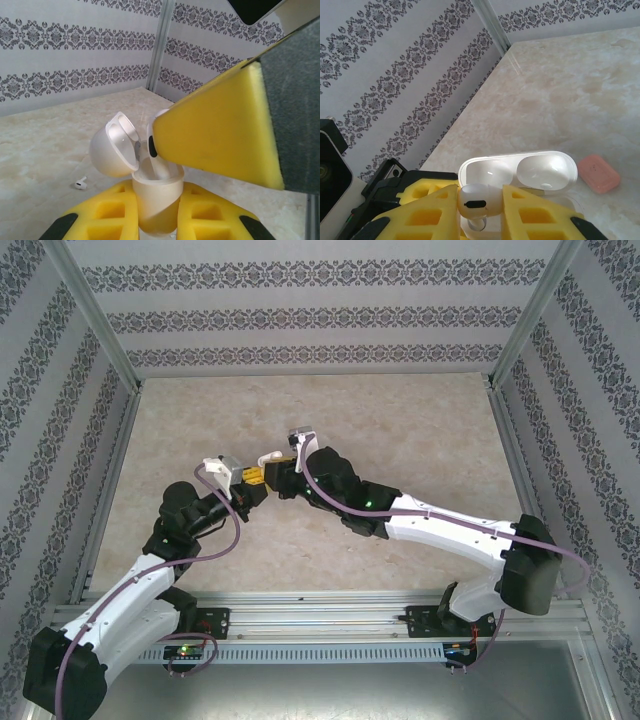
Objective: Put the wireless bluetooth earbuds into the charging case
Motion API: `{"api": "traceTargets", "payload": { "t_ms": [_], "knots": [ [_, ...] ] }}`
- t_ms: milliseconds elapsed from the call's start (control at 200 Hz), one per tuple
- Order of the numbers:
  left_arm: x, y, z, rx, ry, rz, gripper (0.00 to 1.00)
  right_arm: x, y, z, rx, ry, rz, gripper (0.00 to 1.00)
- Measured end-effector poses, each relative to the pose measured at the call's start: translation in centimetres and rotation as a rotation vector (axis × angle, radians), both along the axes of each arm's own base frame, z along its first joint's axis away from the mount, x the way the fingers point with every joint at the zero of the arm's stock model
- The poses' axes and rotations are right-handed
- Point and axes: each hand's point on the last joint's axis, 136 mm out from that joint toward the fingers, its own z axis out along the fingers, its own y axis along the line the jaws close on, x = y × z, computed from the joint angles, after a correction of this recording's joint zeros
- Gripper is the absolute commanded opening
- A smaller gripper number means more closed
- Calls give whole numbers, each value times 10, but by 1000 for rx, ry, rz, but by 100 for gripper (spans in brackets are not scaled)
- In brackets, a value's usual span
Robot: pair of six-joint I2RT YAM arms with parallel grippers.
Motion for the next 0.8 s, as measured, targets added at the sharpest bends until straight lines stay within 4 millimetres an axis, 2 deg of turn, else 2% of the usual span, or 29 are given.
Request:
{"api": "traceTargets", "payload": {
  "t_ms": [614,799],
  "knots": [
    [0,0,-1,-1,7,0,0,-4,0,1,21,-7,-3,35],
    [0,0,-1,-1,7,0,0,-5,-2,0,11,0,-3,35]
  ]
}}
